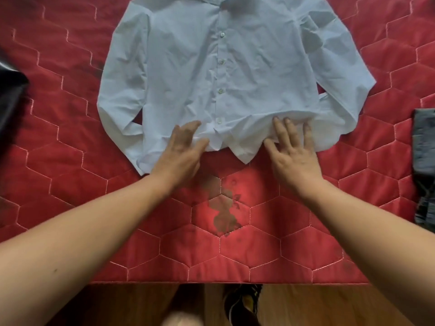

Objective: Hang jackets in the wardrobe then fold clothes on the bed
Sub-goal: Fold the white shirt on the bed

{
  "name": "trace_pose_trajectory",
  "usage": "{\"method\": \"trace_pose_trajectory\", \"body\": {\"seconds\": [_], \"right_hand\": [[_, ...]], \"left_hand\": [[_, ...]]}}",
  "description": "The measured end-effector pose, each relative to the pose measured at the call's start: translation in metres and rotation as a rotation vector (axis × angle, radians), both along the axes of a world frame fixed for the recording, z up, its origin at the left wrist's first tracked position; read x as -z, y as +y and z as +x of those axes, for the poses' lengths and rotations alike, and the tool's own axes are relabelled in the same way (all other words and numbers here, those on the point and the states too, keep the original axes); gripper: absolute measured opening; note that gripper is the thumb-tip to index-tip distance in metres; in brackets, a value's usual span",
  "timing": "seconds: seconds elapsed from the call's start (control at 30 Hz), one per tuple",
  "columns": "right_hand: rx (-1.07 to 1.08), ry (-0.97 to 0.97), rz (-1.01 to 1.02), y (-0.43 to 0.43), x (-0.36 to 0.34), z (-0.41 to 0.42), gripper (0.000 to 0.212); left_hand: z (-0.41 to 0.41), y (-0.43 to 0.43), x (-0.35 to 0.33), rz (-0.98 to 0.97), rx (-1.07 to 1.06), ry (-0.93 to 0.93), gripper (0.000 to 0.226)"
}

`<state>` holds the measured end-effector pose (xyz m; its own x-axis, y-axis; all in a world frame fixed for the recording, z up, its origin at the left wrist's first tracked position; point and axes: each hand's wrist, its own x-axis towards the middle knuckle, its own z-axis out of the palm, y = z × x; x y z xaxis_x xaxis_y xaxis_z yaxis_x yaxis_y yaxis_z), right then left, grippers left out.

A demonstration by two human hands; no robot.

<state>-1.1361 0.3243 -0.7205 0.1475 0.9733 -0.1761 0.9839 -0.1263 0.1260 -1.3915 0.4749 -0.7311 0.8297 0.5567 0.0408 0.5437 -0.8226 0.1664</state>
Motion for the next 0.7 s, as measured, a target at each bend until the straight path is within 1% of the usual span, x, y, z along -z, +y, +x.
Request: {"method": "trace_pose_trajectory", "body": {"seconds": [0.07, 0.1, 0.17, 0.2, 0.27, 0.3, 0.33, 0.37, 0.4, 0.47, 0.5, 0.6, 0.67, 0.7], "right_hand": [[0.071, -0.062, -0.072, 0.007, 0.002, 0.007, 0.064], [0.1, -0.09, -0.12, 0.009, 0.001, 0.007, 0.072], [0.093, -0.095, -0.16, 0.015, 0.001, 0.003, 0.078], [0.076, -0.075, -0.152, 0.018, 0.0, 0.001, 0.078], [0.045, -0.052, -0.1, 0.027, -0.001, 0.001, 0.077], [0.016, -0.047, -0.062, 0.032, 0.0, 0.001, 0.072], [-0.009, -0.051, -0.019, 0.037, -0.002, -0.001, 0.059], [-0.051, -0.03, 0.034, 0.043, -0.001, -0.001, 0.04], [-0.08, -0.008, 0.065, 0.048, -0.002, -0.001, 0.029], [-0.115, -0.01, 0.053, 0.057, -0.004, 0.001, 0.019], [-0.117, -0.015, 0.047, 0.061, -0.004, 0.003, 0.018], [-0.04, 0.026, -0.063, 0.066, -0.002, 0.007, 0.054], [-0.007, 0.018, -0.132, 0.067, -0.002, 0.007, 0.073], [-0.001, 0.005, -0.146, 0.067, -0.001, 0.008, 0.077]], "left_hand": [[-0.006, 0.009, 0.004, 0.09, -0.067, 0.101, 0.046], [-0.009, 0.012, 0.005, 0.103, -0.094, 0.178, 0.048], [-0.012, 0.015, 0.006, 0.062, -0.106, 0.276, 0.05], [-0.011, 0.017, 0.008, 0.044, -0.093, 0.267, 0.045], [-0.005, 0.02, 0.004, 0.005, -0.085, 0.193, 0.023], [-0.001, 0.022, 0.001, -0.034, -0.109, 0.151, 0.018], [0.002, 0.024, -0.001, -0.089, -0.148, 0.107, 0.017], [0.006, 0.026, -0.006, -0.167, -0.188, 0.076, 0.015], [0.009, 0.028, -0.009, -0.236, -0.223, 0.043, 0.013], [0.017, 0.033, -0.018, -0.317, -0.277, -0.021, 0.016], [0.02, 0.035, -0.023, -0.335, -0.287, -0.043, 0.017], [0.027, 0.037, -0.039, -0.38, -0.257, -0.076, 0.025], [0.03, 0.035, -0.047, -0.43, -0.221, -0.021, 0.039], [0.031, 0.034, -0.049, -0.453, -0.201, 0.026, 0.05]]}}
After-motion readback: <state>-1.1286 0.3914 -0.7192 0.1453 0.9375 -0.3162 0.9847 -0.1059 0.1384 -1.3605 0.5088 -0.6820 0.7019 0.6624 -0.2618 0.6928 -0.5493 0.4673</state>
